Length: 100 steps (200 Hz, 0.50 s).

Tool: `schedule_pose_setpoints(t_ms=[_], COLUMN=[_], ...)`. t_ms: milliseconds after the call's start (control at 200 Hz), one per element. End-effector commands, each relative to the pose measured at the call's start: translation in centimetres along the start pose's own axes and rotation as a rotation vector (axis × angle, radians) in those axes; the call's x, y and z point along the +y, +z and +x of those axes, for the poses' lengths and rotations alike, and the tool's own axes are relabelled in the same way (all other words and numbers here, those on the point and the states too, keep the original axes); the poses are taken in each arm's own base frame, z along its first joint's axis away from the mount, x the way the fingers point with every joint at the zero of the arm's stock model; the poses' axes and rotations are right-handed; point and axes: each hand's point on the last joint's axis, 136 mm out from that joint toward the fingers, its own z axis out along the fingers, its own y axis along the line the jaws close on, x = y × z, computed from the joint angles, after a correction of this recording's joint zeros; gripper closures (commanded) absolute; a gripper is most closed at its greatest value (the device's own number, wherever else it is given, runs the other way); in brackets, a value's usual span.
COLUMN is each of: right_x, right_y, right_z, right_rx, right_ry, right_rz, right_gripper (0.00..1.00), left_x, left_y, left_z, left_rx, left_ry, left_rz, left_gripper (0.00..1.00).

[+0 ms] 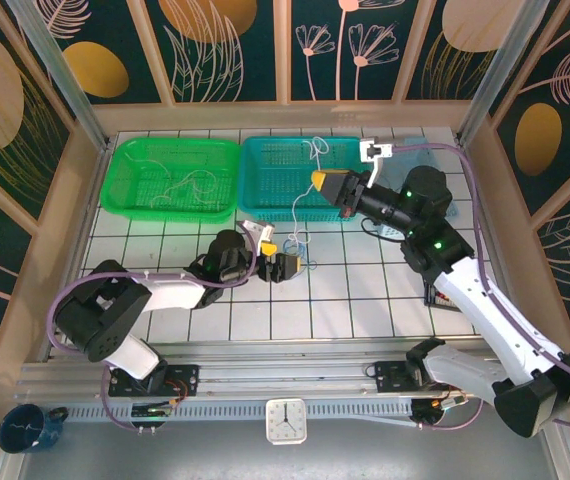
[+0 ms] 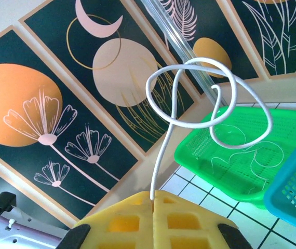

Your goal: Untangle the cables

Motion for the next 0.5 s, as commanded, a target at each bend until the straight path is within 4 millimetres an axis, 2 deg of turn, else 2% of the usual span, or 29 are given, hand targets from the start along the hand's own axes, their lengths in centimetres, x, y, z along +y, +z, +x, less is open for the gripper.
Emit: schedule_pose_setpoints(t_ms=[0, 70, 110, 210, 260, 300, 325, 335, 495], right_x=[3.0, 2.9, 2.7, 1.6, 0.9, 0.5, 0.4, -0.3, -3.8], right_y=[-0.2, -0.2, -0.2, -0.4, -0.6, -0.7, -0.7, -1.1, -3.3], right_z=[-1.9, -1.7, -1.6, -1.7, -1.8, -1.8, -1.6, -2.1, -3.4], right_rx=[-0.054, -0.052, -0.055, -0.069, -0.078, -0.082, -0.081, -0.095, -0.167], right_ry=[-0.039, -0.038, -0.038, -0.045, -0.051, -0.053, -0.051, -0.051, -0.034], right_rz=[-0.077, -0.073, -0.063, -0.012, 0.016, 0.036, 0.040, 0.062, 0.176], right_gripper=[1.00, 1.00, 1.00, 1.00, 1.00, 1.00, 1.00, 1.00, 1.00], left_x=[-1.2, -1.5, -1.6, -1.9, -1.9, -1.8, -1.8, -1.8, -1.3], left_y=[0.4, 0.5, 0.5, 0.3, 0.1, -0.1, -0.2, -0.3, -1.0], left_z=[-1.5, -1.6, -1.7, -1.7, -1.7, -1.6, -1.5, -1.5, -0.5], left_rx=[-0.041, -0.046, -0.048, -0.056, -0.060, -0.064, -0.065, -0.065, -0.057], left_ry=[0.038, 0.041, 0.041, 0.040, 0.038, 0.035, 0.035, 0.035, 0.031], left_rz=[0.053, 0.067, 0.076, 0.092, 0.091, 0.087, 0.085, 0.083, 0.065], left_gripper=[0.11, 0.20, 0.31, 0.63, 0.84, 0.95, 0.99, 1.00, 1.00])
